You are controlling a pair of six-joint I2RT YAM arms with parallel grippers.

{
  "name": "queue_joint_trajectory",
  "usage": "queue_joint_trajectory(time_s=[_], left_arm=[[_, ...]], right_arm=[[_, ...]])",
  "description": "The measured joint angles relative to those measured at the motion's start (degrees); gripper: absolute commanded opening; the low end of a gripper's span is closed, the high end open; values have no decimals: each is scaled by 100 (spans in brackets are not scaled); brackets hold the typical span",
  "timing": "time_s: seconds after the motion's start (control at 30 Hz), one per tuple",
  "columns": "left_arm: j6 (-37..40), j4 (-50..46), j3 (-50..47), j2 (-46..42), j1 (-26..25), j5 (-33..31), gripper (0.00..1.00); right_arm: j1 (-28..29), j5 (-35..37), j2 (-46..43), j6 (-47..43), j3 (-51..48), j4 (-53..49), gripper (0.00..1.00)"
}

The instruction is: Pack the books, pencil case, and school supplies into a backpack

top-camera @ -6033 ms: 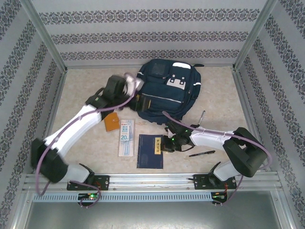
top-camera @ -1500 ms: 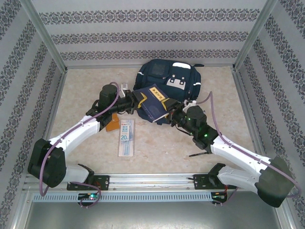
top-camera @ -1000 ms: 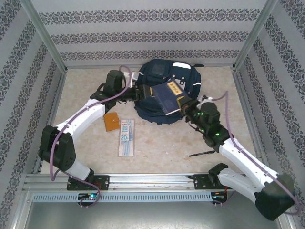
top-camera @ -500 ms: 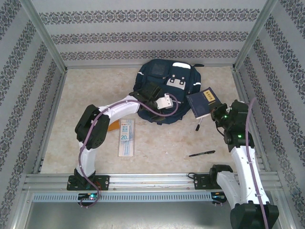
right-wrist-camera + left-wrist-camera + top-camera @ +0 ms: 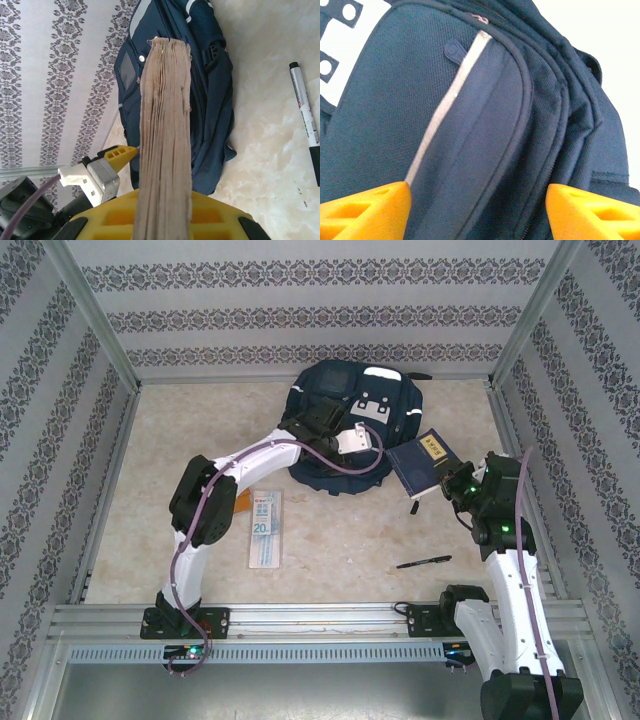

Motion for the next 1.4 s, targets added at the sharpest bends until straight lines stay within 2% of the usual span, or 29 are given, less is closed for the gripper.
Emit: queue_joint_trajectory(time_s=[0.1, 0.37, 0.47, 0.53, 0.63, 0.67, 0.73, 1.03, 1.2, 1.4], left_arm=[[52, -175, 332, 144, 15, 105, 70], [483, -439, 951, 581, 103, 22, 77], [505, -494, 1113, 929, 103, -85, 75], [448, -509, 1228, 1150, 96, -133, 64], [286, -636, 1519, 1373, 66, -236, 31], [247, -691, 1602, 1414, 39, -254, 17], [184, -706, 1652, 1434, -7, -319, 0], [-92, -861, 1838, 1364, -37, -564, 0], [-247, -1091, 2269, 1191, -70, -890, 0], [-625, -1064, 2653, 791, -74, -1296, 0]], right_arm=[[-59, -42, 0, -46, 0, -35, 0], [-151, -120, 0, -133, 0, -96, 0], [-179, -157, 4, -214, 0, -133, 0], [-188, -157, 17, -262, 2, -175, 0], [-188, -232, 50, -313, 2, -234, 0], [-188, -269, 52, -334, 2, -260, 0], [-188, -319, 42, -367, 2, -319, 0], [-188, -807, -319, -496, -315, -424, 0], [-188, -1488, -404, -555, -608, -402, 0], [-166, -2649, -385, -433, -1075, 76, 0]])
